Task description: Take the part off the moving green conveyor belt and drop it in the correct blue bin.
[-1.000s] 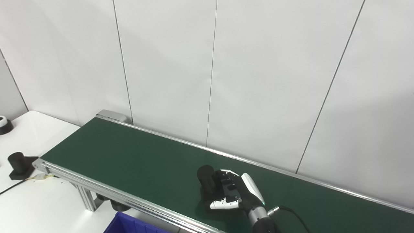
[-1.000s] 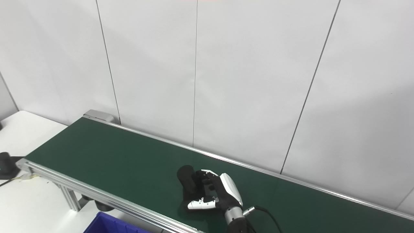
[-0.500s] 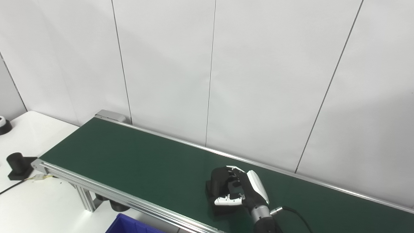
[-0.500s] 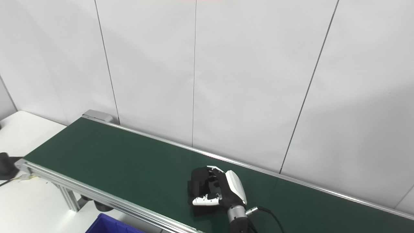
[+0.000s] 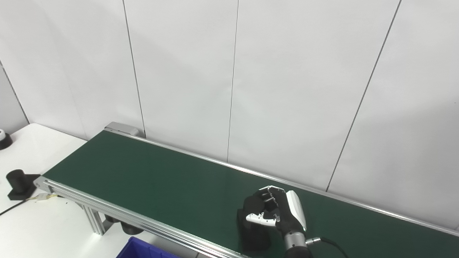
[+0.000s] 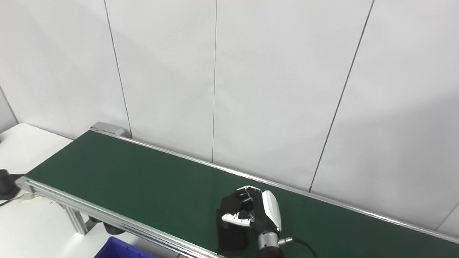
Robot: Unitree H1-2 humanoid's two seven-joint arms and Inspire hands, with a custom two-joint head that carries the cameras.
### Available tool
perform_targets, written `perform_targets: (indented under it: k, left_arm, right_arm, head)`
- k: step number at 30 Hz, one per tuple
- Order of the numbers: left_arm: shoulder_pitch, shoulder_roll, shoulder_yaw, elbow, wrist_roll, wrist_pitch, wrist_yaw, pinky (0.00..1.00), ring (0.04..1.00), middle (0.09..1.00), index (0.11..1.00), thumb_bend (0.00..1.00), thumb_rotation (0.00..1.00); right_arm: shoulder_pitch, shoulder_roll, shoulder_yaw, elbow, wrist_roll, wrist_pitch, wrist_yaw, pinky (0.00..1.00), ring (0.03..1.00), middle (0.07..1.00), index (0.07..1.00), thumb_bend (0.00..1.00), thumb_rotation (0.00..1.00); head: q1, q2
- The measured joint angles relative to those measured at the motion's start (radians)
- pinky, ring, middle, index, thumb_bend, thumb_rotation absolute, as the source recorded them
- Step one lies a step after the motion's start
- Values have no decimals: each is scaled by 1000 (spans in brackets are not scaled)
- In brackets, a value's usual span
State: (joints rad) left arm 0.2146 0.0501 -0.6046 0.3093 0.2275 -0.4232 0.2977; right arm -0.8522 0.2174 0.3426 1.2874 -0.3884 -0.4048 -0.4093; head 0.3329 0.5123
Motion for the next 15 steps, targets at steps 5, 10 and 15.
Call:
perform_targets:
  k: [5,10,15]
  left_arm:
    - [10,5,1,-18,2,-1,-13,505,618,731,791,986,8]
    - [11,6,1,-20,3,-1,-14,495,595,707,767,973,42]
    - [14,6,3,-24,5,-1,-11,469,579,694,762,974,8]
  right_arm:
    - [4,0,-6,-3,16,0,-1,501,460,506,482,519,0]
    - [5,0,-8,-5,25,0,-1,479,455,509,485,519,0]
    - [5,0,-11,-7,40,0,-1,482,454,508,485,519,0]
  head:
    - [-3,5]
    - [-5,6]
    - [-14,5]
